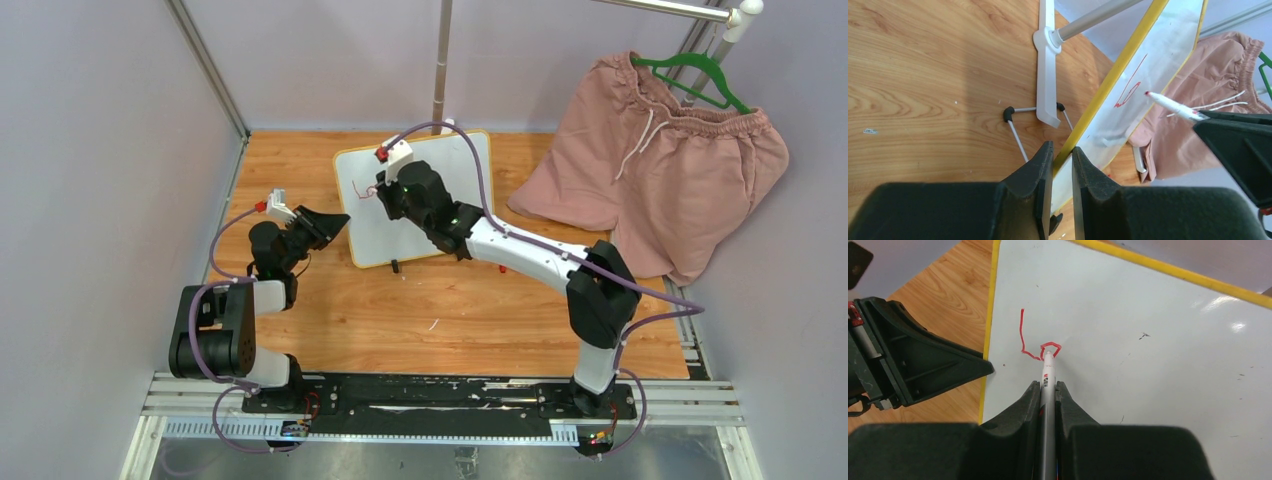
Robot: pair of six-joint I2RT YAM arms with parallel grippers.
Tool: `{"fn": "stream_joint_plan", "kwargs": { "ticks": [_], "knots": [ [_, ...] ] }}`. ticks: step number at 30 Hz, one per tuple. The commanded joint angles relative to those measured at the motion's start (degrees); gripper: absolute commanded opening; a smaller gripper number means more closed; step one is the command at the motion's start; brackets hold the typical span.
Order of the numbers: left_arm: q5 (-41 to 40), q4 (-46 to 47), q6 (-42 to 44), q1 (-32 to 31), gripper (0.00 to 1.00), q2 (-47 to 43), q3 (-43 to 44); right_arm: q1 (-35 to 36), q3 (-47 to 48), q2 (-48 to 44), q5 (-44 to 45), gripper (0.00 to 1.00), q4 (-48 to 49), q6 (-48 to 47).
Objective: Write a sentence on the whiteboard
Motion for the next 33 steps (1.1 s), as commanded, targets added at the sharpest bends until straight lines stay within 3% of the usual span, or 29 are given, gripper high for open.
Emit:
{"fn": "stream_joint_plan", "kwargs": {
  "ticks": [1,33],
  "knots": [
    [0.97,0.51,0.21,-0.12,0.00,-1.54,-0.56,-0.11,-1.12,-4.97,1.43,0.00,1.25,-1.28],
    [1.06,0.02,0.70,-0.09,0.00,-2.02,-0.47,-2.61,0.86,0.20,0.51,0.00,-0.15,-0.02]
  ]
}}
